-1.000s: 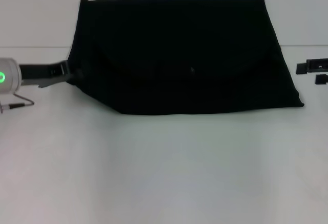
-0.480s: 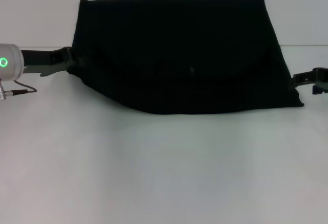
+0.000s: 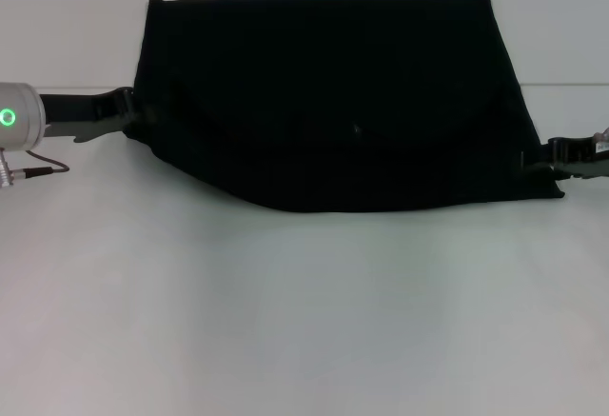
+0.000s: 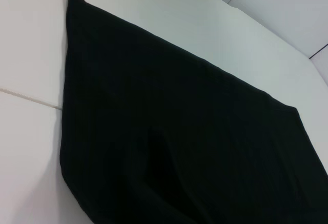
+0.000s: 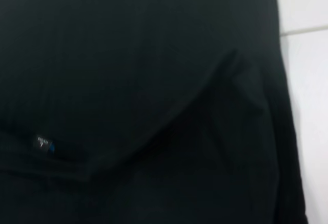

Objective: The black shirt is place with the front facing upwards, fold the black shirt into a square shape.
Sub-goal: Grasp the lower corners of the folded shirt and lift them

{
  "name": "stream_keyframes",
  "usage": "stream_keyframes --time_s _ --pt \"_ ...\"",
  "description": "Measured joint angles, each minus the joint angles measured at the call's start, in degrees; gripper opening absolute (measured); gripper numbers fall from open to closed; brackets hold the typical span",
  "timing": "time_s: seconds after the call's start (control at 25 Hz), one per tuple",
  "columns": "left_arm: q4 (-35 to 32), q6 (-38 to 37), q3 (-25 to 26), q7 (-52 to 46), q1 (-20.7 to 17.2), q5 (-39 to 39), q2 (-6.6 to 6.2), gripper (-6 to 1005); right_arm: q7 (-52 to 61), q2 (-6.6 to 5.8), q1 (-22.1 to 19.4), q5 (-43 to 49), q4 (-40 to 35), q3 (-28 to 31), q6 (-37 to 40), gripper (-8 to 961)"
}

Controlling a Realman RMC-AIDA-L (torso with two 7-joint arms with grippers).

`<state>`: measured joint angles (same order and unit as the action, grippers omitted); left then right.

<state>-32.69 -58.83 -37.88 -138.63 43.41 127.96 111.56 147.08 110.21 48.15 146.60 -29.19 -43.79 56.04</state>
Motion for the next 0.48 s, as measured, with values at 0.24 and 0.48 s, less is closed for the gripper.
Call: stream_keyframes --time_s 0.24,0.48 --pt "0.01 0.19 0.0 0.0 0.0 0.0 0.09 2 0.01 -0.07 0.28 0.08 0.56 -1.66 0.48 673" --pt "-0.13 0.17 0.01 -0.01 0.0 -0.11 0.34 3 0.07 -0.31 -0.07 0.09 1.06 -1.79 -0.53 493"
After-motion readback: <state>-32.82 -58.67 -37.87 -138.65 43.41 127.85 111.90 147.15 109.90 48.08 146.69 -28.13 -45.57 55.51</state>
